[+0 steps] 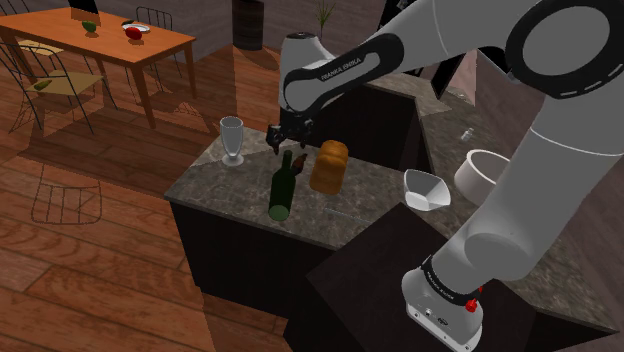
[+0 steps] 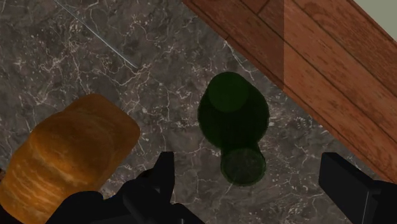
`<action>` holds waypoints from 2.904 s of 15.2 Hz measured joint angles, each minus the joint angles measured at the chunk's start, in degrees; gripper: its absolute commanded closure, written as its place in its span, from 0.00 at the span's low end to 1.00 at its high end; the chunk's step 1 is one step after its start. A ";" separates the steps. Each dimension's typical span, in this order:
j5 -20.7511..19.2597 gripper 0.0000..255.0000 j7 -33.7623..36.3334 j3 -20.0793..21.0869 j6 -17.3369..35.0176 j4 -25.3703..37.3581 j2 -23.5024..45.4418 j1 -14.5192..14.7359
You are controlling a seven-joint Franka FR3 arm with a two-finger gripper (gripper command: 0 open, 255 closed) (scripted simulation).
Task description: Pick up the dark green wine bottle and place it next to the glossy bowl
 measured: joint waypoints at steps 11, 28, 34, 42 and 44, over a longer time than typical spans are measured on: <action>-1.37 0.00 1.29 -0.44 5.34 -1.05 4.46 0.28; -0.90 1.00 0.83 -0.29 3.43 -0.52 3.05 0.14; 0.05 1.00 0.08 0.00 -0.50 0.42 -0.03 -0.03; 1.04 1.00 -0.71 0.26 -6.10 2.92 -3.19 -0.09; 1.26 1.00 -1.07 0.24 -7.55 3.66 -3.93 -0.19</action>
